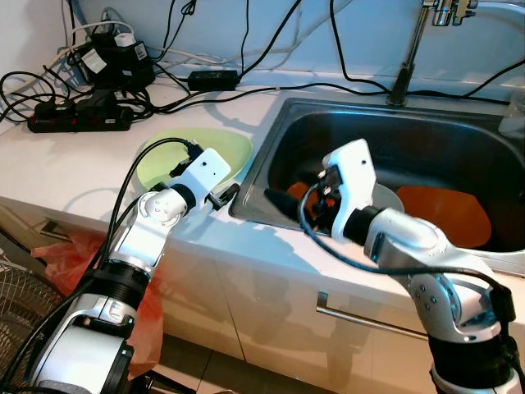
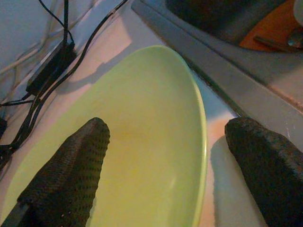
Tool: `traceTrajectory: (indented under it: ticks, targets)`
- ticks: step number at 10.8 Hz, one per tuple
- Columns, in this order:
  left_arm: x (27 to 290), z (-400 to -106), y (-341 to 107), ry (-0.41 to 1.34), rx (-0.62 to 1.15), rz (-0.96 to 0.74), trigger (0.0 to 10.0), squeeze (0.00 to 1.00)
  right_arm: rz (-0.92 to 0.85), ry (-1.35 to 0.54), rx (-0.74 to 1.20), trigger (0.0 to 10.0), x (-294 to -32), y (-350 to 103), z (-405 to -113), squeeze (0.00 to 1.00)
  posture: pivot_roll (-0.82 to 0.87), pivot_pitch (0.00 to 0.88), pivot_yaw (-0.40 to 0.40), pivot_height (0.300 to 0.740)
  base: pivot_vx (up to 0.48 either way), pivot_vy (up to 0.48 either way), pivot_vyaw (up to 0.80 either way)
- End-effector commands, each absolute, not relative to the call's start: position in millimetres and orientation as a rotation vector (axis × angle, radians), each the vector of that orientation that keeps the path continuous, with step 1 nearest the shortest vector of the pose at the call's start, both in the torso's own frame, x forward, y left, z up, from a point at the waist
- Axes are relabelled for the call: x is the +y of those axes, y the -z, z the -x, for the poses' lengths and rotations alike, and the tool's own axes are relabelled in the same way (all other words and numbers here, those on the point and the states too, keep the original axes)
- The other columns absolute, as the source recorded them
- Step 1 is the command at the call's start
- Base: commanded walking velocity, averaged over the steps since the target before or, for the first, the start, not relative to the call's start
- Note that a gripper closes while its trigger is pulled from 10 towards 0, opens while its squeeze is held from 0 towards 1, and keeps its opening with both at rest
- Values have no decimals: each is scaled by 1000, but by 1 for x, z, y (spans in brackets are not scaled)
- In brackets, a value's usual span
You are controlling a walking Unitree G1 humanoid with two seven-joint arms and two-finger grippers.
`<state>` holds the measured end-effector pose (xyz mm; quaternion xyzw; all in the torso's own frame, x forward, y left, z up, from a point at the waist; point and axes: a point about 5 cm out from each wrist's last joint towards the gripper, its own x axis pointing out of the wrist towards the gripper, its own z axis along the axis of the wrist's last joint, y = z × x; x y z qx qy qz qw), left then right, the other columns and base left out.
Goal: Kitchen organization
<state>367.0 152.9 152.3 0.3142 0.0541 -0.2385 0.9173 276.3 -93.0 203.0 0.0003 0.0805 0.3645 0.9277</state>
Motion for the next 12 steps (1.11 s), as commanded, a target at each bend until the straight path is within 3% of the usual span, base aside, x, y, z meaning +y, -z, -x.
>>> traceTrajectory:
  ticks: [1,10,11,12]
  targets:
    - [163,-362,-140,485,169,-673,10000,0,2,-780,158,10000,-89,-205,-270,0,-45,0,87,740,0,0,0]
    - [208,-368,-131,384,284,-809,10000,0,15,-761,175,10000,-95,-205,-258,0,-87,0,107,740,0,0,0]
    - [213,-367,-129,373,314,-800,8314,0,15,-760,177,10000,-95,-204,-258,0,-86,0,107,740,0,0,0]
    - [217,-367,-126,369,332,-802,2353,0,15,-760,178,10000,-95,-204,-258,0,-86,0,107,740,0,0,0]
